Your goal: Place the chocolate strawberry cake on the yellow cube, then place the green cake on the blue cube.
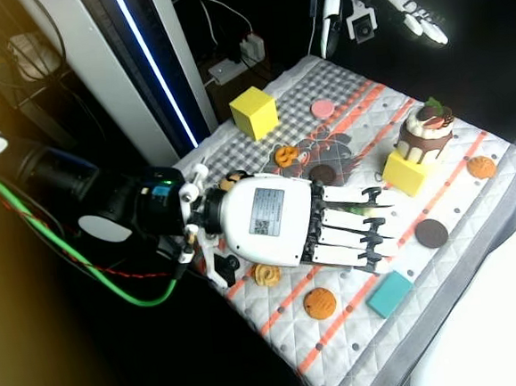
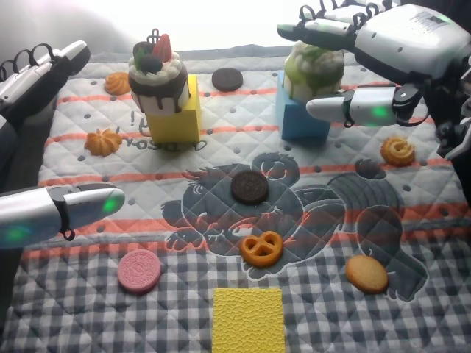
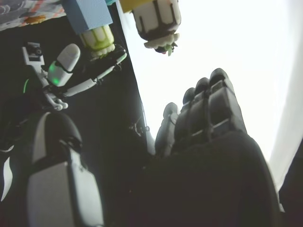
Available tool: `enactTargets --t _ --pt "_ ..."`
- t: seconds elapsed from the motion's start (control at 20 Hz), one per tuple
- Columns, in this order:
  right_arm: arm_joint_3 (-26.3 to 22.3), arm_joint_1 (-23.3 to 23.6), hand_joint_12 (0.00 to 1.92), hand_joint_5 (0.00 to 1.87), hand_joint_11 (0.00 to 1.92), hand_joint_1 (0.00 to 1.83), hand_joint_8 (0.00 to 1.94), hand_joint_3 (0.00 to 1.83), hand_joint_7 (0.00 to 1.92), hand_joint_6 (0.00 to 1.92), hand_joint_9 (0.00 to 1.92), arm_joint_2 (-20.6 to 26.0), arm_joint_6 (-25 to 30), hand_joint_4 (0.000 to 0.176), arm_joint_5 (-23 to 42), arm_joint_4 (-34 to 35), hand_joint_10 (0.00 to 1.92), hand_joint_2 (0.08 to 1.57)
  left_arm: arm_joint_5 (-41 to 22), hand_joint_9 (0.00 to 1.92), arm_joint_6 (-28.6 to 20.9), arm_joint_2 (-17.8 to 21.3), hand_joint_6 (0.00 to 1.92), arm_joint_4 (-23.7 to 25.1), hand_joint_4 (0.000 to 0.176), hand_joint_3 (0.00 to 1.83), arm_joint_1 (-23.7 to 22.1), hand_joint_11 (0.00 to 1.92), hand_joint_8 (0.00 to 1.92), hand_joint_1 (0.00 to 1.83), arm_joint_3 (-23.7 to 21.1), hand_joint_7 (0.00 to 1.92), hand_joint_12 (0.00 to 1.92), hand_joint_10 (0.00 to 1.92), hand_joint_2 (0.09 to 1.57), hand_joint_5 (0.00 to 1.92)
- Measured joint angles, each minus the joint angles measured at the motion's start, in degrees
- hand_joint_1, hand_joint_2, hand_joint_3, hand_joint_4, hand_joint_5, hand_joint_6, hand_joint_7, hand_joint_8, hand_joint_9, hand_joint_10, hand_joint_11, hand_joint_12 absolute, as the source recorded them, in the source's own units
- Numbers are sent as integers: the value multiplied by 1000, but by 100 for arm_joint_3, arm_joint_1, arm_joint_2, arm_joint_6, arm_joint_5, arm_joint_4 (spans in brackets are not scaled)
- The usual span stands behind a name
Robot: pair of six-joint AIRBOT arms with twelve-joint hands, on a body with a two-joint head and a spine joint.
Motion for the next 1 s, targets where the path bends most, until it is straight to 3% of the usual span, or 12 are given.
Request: enactTargets --t 0.05,0.2,0.25,0.3,0.4,0.5,0.6,0.65,0.75,0.85,0.9,1.0 --pt "-39 -33 49 29 0 496 0 0 11 5 9 50 -2 164 70 4 0 1118 -2 0 -13 -2 0 -11 149 0 4 0 0 666 0 0 0 0 888 29" --pt "-439 -293 0 0 0 510 0 0 0 0 0 446 -72 176 776 284 0 1070 -11 0 -164 -2 10 -13 171 0 11 0 0 723 2 0 0 0 864 55" --pt "-579 -457 64 0 137 531 0 0 0 0 0 621 -131 176 1163 439 0 1049 -13 0 -293 -2 5 2 147 7 11 0 0 891 22 0 0 0 905 46" --pt "-732 -743 78 0 163 544 0 0 0 0 0 796 -131 136 1646 654 0 1058 -15 0 -520 -2 0 55 147 16 26 0 0 919 109 0 0 0 928 22" --pt "-1034 -1421 2 9 6 633 0 0 0 3 0 1051 -138 172 2378 1147 0 1068 -59 0 -1379 -2 2 28 173 9 170 0 0 855 345 0 0 0 916 22" --pt "-1285 -2072 0 30 0 605 0 5 0 7 0 1187 -107 176 2920 1545 0 1084 -149 0 -2448 -4 0 31 176 0 463 0 0 774 575 0 0 0 878 12" --pt "-1512 -2747 0 54 0 587 4 0 13 12 0 1309 166 136 3554 1788 0 1064 -411 0 -3193 -7 0 28 175 0 839 0 0 728 612 0 0 0 869 0" --pt "-1694 -3108 0 71 0 616 11 0 40 14 15 1440 229 140 3941 1797 5 1058 -654 0 -3425 -7 0 96 176 0 1032 0 0 688 560 0 0 0 862 0" --pt "-2061 -3670 0 53 0 578 7 0 41 3 27 1624 260 127 4712 1816 7 1044 -1128 0 -3654 -7 0 155 176 0 1368 0 0 571 420 0 0 0 852 0" --pt "-2221 -4028 0 41 0 534 12 0 63 0 40 1659 271 136 5324 1934 10 1056 -1611 0 -3858 7 0 262 176 22 1646 0 0 432 299 0 0 0 927 0" --pt "-2267 -4081 0 53 0 633 8 0 58 5 7 1665 269 163 5455 2009 1 1044 -1786 0 -3956 24 0 328 176 24 1764 0 0 427 251 0 0 0 1041 0" --pt "-2363 -4079 1 117 5 741 4 0 143 7 64 1696 269 174 5558 2090 3 932 -1943 0 -4094 44 3 409 176 10 1775 0 0 391 210 0 0 0 1051 14"
